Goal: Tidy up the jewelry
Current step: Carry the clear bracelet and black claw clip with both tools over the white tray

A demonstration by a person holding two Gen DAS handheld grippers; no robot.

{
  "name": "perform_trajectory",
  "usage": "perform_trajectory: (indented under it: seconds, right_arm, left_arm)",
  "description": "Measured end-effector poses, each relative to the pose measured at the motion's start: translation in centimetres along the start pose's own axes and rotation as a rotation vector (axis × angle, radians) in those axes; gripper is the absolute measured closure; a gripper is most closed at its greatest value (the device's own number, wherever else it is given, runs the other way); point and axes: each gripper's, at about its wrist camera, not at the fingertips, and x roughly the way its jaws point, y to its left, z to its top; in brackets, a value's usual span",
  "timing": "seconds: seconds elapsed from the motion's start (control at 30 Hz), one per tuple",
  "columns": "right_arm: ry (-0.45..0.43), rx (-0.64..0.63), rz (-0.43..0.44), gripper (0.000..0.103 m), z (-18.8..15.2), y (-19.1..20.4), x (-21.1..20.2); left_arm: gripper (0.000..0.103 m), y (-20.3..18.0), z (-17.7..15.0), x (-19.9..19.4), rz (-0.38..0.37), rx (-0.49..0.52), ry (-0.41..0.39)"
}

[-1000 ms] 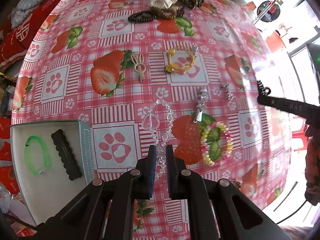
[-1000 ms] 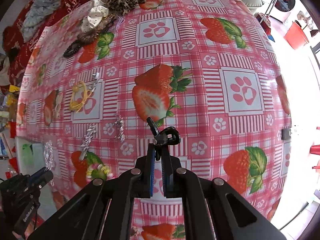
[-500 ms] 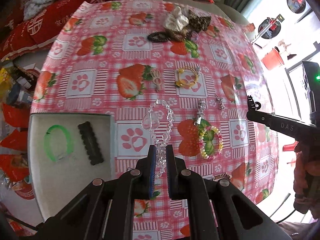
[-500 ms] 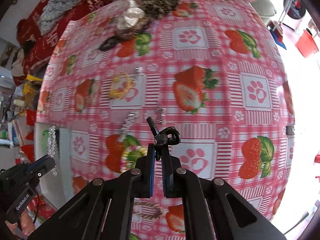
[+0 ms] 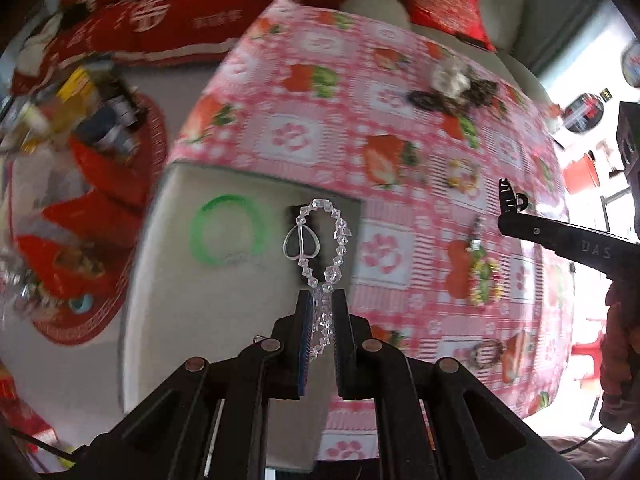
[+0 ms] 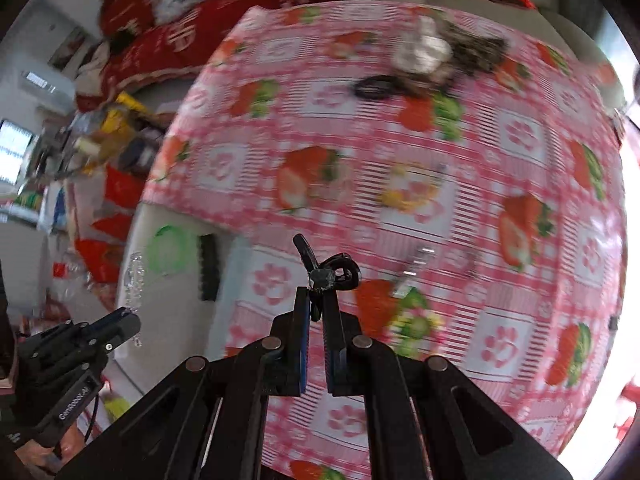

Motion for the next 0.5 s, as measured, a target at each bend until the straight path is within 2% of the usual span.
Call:
perform_trajectory:
  seconds: [0.23, 0.5]
  right_arm:
    - [0.059, -0.135, 0.054, 0.097, 0.9, 7.5, 3.5]
    - [0.131, -0.257, 0.107, 0.097, 2.1, 14.6, 8.1]
  left_arm:
    - [0.088, 5.6, -2.1, 1.0, 0.058, -0.106, 0.008]
    - [0.088, 8.8, -3.3, 4.1, 0.101, -0.170, 0.024]
